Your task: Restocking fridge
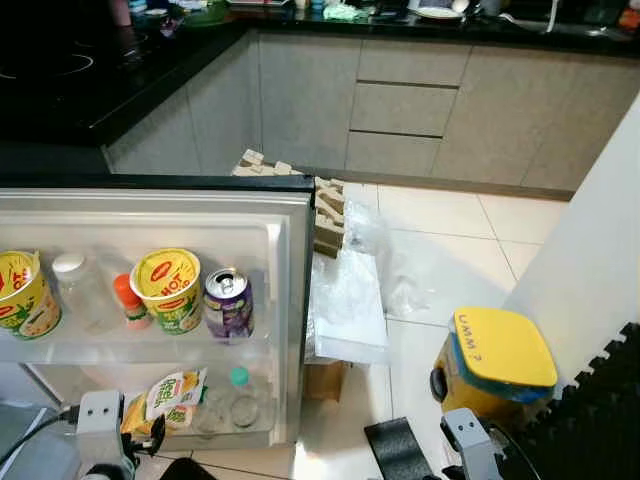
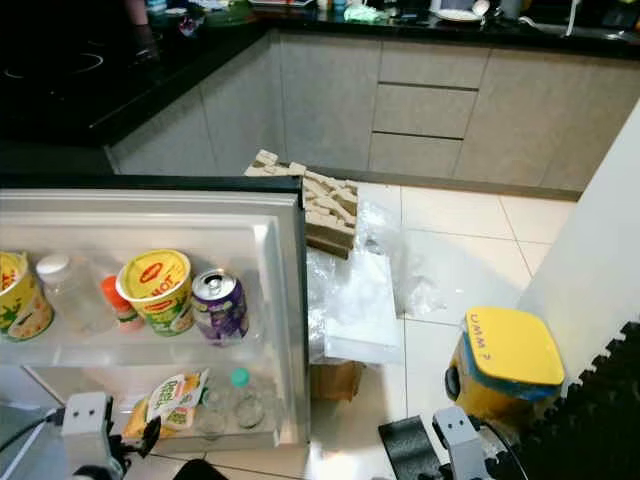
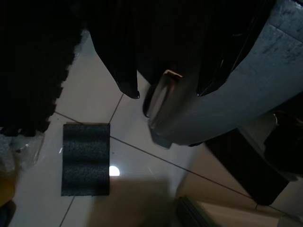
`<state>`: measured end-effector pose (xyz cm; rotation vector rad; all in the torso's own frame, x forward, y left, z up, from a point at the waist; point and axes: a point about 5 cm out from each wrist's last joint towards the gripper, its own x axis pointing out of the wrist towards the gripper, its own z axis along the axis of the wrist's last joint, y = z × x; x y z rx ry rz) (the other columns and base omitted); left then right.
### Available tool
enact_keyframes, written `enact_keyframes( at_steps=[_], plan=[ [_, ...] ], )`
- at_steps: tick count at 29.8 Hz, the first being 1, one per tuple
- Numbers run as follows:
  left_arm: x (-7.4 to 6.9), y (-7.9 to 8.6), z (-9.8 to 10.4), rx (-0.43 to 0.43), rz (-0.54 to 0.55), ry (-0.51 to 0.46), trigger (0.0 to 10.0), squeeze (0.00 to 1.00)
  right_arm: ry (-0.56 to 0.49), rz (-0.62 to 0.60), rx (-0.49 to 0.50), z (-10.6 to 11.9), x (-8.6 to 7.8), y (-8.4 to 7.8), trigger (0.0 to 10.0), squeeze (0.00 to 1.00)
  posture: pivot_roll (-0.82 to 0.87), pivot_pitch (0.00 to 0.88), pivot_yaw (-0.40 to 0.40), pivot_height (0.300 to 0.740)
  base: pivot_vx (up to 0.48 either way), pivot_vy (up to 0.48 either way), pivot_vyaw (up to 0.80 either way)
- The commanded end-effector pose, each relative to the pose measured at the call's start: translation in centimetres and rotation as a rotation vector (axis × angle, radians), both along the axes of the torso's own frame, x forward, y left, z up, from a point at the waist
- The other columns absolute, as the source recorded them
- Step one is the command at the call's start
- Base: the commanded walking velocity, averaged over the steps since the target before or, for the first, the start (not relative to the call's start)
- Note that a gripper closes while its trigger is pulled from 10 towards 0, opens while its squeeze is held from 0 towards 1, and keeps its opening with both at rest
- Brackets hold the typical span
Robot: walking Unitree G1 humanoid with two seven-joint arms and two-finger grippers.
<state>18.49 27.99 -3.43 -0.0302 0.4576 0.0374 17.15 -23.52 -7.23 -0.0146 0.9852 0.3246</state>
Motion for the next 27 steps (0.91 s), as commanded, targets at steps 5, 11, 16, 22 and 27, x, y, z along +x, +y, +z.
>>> enact_keyframes(
  at_steps=[5,11,16,22,27],
  plan=[
    [1.4,0.6,1.7,0.049,-0.098,-0.078,10.0,0.00,-0.010,-0.001,-0.009,0.2,0.2,-0.4,10.0,0.00,-0.07,0.010,-0.033,0.650,0.000,0.000,0.00],
    [3.1,-1.2,2.9,0.108,-0.397,-0.115,10.0,0.00,-0.001,0.001,-0.018,0.2,0.1,-0.5,10.0,0.00,-0.06,0.012,-0.037,0.650,0.000,0.000,0.00],
    [3.3,-1.6,3.1,0.159,-0.499,-0.100,10.0,0.00,-0.001,0.002,-0.017,0.2,0.1,-0.5,10.0,0.00,-0.06,0.010,-0.035,0.650,0.000,0.000,0.00],
    [3.6,-1.5,3.4,0.144,-0.505,-0.110,10.0,0.00,0.001,0.006,-0.019,0.1,0.0,-0.5,10.0,0.00,-0.06,0.009,-0.036,0.650,0.000,0.000,0.00],
    [3.3,-1.8,3.2,0.136,-0.540,-0.099,10.0,0.00,0.003,0.010,-0.016,0.1,0.0,-0.5,10.0,0.00,-0.06,0.006,-0.035,0.650,0.000,0.000,0.00]
  ],
)
